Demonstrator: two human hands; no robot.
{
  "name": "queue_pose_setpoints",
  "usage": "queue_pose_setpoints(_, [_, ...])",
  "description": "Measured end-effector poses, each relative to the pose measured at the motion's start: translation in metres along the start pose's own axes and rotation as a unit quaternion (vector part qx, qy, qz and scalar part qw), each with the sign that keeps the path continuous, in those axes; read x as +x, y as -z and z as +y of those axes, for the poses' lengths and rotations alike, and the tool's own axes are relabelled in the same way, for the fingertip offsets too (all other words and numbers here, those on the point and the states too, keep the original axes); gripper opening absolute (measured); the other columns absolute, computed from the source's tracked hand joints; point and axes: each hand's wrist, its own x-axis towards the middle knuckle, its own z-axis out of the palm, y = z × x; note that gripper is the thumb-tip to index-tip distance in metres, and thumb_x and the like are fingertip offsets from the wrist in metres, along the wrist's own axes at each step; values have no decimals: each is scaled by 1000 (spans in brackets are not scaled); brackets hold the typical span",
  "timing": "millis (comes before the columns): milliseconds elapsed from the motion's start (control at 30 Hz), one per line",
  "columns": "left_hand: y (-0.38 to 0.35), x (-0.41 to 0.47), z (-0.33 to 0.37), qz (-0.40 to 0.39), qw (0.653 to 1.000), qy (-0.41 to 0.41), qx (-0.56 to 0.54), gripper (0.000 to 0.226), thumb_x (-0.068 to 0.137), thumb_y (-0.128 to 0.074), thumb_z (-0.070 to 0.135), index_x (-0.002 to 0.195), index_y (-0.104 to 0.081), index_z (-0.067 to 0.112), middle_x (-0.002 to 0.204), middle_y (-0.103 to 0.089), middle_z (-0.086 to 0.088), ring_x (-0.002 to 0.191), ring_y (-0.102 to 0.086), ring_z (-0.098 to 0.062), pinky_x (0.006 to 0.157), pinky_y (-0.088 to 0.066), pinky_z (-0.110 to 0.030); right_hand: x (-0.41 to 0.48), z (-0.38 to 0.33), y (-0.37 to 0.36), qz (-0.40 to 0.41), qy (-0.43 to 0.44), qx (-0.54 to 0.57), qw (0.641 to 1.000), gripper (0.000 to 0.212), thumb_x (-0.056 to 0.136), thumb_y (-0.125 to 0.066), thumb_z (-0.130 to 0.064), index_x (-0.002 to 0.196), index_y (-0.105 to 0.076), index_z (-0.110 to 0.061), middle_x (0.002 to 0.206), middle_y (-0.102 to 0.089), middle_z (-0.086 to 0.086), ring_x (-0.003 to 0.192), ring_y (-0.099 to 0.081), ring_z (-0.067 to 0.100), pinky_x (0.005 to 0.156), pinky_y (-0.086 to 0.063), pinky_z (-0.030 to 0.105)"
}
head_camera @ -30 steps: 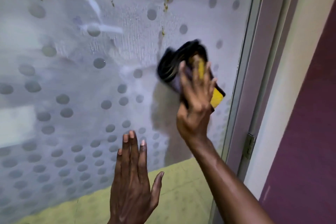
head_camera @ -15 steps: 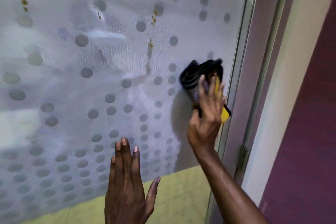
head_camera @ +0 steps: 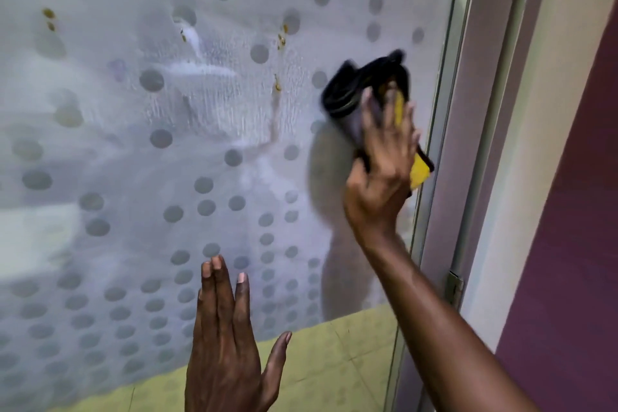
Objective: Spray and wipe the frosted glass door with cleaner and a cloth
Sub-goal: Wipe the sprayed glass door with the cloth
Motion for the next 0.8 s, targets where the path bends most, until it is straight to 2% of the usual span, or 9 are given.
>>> queue_pose_setpoints(100, [1,3,-6,-10,1000,-6,8,106,92,-69,57,165,-35,-12,180,-24,-38,174,-14,-49,126,-37,-63,-59,-7,0,-109,168,-21,979,85,83,-50,14,161,-53,-18,176,-38,18,169,-20,47,132,-21,73])
queue_pose_setpoints(200, [3,3,-6,-20,1000,-4,24,104,93,-66,57,164,-36,-11,178,-26,-39,174,-14,-48,125,-38,-63,-83,8,13,-150,226,-45,961,84,86,-51,18,160,-55,-20,174,-42,16,168,-25,47,130,-27,74])
queue_pose_setpoints(300, [5,2,-5,-17,999,-7,33,105,92,-67,58,164,-36,-11,178,-27,-40,173,-15,-48,125,-38,-62,-47,19,20,-102,149,-36,983,67,96,-49,4,159,-56,-19,175,-40,18,168,-26,44,131,-27,71])
queue_pose_setpoints(367, [6,4,-5,-10,1000,3,27,105,93,-67,59,166,-35,-10,180,-25,-37,174,-14,-46,127,-37,-59,-5,16,18,-24,25,-5,999,81,85,-54,18,158,-57,-16,174,-42,18,168,-28,42,133,-27,68])
queue_pose_setpoints(467, [6,8,-6,-6,1000,7,16,106,93,-67,59,168,-32,-7,183,-21,-32,175,-15,-46,126,-38,-60,41,-6,5,51,-92,37,994,86,81,-47,10,161,-52,-21,176,-41,10,170,-25,37,137,-23,65])
queue_pose_setpoints(533, [5,10,-7,-2,1000,0,16,107,93,-70,58,169,-30,-6,184,-20,-31,174,-17,-47,123,-41,-61,37,-22,-4,29,-44,35,998,87,81,-47,6,163,-51,-21,177,-38,10,171,-21,38,137,-17,67])
queue_pose_setpoints(600, [4,10,-7,1,1000,-4,13,110,92,-73,58,170,-29,-6,184,-20,-31,174,-18,-48,124,-41,-60,5,-28,-8,-41,86,4,995,83,82,-49,8,162,-53,-18,177,-38,16,170,-21,43,135,-18,70])
queue_pose_setpoints(700, [5,10,-7,3,1000,-2,10,111,91,-77,57,169,-30,-8,184,-20,-32,174,-18,-49,126,-39,-59,-41,-13,3,-135,260,-53,955,72,97,-46,11,161,-54,-22,175,-41,16,168,-26,44,131,-28,70])
queue_pose_setpoints(800, [8,13,-11,11,1000,-3,24,107,92,-71,60,166,-34,-9,183,-22,-33,173,-19,-49,131,-36,-55,-16,14,21,-126,248,-87,957,78,91,-46,10,160,-56,-25,174,-42,14,167,-31,41,131,-31,66])
